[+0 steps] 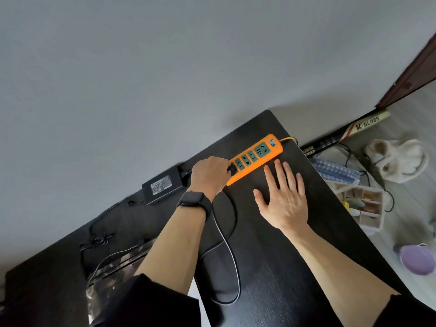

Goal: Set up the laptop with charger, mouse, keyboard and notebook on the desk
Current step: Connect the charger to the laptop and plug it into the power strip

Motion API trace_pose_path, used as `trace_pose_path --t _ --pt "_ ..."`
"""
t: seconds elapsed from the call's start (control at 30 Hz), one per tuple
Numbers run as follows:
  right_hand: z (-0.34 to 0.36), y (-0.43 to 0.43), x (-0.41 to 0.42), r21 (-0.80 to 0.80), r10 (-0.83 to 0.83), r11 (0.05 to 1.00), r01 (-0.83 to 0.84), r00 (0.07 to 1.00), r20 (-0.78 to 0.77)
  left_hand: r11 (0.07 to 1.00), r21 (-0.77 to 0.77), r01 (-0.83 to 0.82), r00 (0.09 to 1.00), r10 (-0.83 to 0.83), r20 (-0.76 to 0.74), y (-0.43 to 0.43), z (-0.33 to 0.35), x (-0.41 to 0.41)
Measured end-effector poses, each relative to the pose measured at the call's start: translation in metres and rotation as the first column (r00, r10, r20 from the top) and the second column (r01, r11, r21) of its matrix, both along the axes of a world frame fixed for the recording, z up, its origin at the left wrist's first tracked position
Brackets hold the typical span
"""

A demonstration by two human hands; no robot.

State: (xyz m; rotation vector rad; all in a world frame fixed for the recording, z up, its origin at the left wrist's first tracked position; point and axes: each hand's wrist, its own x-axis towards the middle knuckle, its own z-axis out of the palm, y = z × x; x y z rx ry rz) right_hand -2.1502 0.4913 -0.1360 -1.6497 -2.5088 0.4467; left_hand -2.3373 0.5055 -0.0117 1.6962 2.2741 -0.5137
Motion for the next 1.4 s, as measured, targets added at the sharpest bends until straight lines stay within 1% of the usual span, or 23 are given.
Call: trace_pose_path --t 0.03,0.07,0.1,0.13,0.2,0.23,0.27,0.33,0.4,0.47,0.57,0.63,0.7,0.73,0.83,0.9,1.0,1.03,1.13,1.2,1.3,1.33,1.4 --pt "0.001 0.0 -0.001 -0.001 -0.003 1.0 0.003 1.0 0.0 0.999 0.01 -0.046 0.999 0.046 0.023 -0.002 0.0 0.0" --pt "0.002 0.0 -0.001 0.001 -0.004 1.0 0.004 1.0 -0.005 0.993 0.02 -0.117 0.989 0.115 0.089 -0.007 -0.001 0.0" --pt "0.002 0.0 -0.001 0.005 -0.003 1.0 0.003 1.0 -0.014 0.978 0.026 -0.208 0.959 0.198 0.203 -0.015 0.001 0.001" --pt "0.003 0.0 0.0 0.005 -0.001 1.0 0.001 1.0 -0.025 0.949 0.038 -0.312 0.892 0.28 0.354 -0.025 0.004 0.003" --pt "0.004 0.004 0.004 -0.024 0.013 1.0 -0.013 0.999 -0.033 0.853 0.082 -0.516 0.697 0.362 0.619 -0.056 0.012 0.007" --pt "0.006 0.004 0.006 -0.044 0.028 0.999 -0.029 0.999 -0.029 0.789 0.092 -0.608 0.616 0.395 0.681 -0.081 0.014 0.008" --pt "0.007 0.004 0.008 -0.059 0.042 0.997 -0.044 0.999 -0.033 0.732 0.096 -0.674 0.573 0.437 0.693 -0.109 0.014 0.01" --pt "0.009 -0.005 0.015 -0.099 0.05 0.993 -0.059 0.995 -0.092 0.685 0.118 -0.719 0.608 0.537 0.585 -0.174 0.007 0.011" --pt "0.013 -0.03 0.025 -0.144 0.006 0.989 -0.035 0.98 -0.2 0.705 0.107 -0.701 0.663 0.589 0.462 -0.238 -0.008 0.014" --pt "0.021 -0.079 0.034 -0.184 -0.053 0.983 -0.004 0.953 -0.3 0.74 0.055 -0.67 0.71 0.618 0.339 -0.297 -0.021 0.019" --pt "0.035 -0.171 0.047 -0.262 -0.056 0.964 -0.035 0.941 -0.334 0.763 -0.017 -0.646 0.739 0.63 0.24 -0.354 -0.033 0.04" --pt "0.047 -0.226 0.043 -0.422 -0.054 0.903 -0.081 0.953 -0.299 0.753 -0.04 -0.657 0.727 0.647 0.228 -0.375 -0.037 0.053" --pt "0.058 -0.25 0.029 -0.63 -0.135 0.775 -0.048 0.961 -0.239 0.776 -0.021 -0.63 0.758 0.621 0.199 -0.377 -0.039 0.06" --pt "0.06 -0.259 0.018 -0.69 -0.2 0.724 -0.017 0.951 -0.234 0.781 -0.022 -0.624 0.763 0.616 0.196 -0.381 -0.039 0.06" --pt "0.066 -0.251 -0.016 -0.744 -0.482 0.649 0.161 0.843 -0.238 0.81 -0.022 -0.586 0.789 0.577 0.211 -0.388 -0.041 0.052" --pt "0.067 -0.228 -0.038 -0.745 -0.589 0.618 0.25 0.775 -0.228 0.836 -0.032 -0.548 0.809 0.54 0.233 -0.395 -0.041 0.046" --pt "0.055 -0.186 -0.065 -0.824 -0.768 0.481 0.3 0.597 -0.231 0.882 -0.021 -0.471 0.85 0.46 0.257 -0.409 -0.041 0.032" --pt "0.053 -0.176 -0.074 -0.826 -0.786 0.473 0.306 0.571 -0.238 0.896 -0.021 -0.443 0.862 0.433 0.263 -0.414 -0.041 0.026" --pt "0.06 -0.16 -0.101 -0.814 -0.77 0.507 0.283 0.573 -0.28 0.923 -0.033 -0.384 0.878 0.376 0.296 -0.424 -0.041 0.014" --pt "0.064 -0.162 -0.115 -0.838 -0.735 0.508 0.2 0.607 -0.301 0.93 -0.043 -0.366 0.877 0.36 0.318 -0.425 -0.04 0.011" --pt "0.059 -0.185 -0.122 -0.866 -0.607 0.488 0.11 0.756 -0.246 0.93 -0.051 -0.364 0.867 0.359 0.345 -0.428 -0.041 0.006" --pt "0.056 -0.197 -0.118 -0.857 -0.559 0.5 0.127 0.803 -0.207 0.929 -0.061 -0.365 0.862 0.362 0.354 -0.429 -0.04 0.006" --pt "0.047 -0.22 -0.104 -0.804 -0.502 0.56 0.2 0.854 -0.136 0.929 -0.068 -0.363 0.858 0.362 0.363 -0.43 -0.039 0.006"
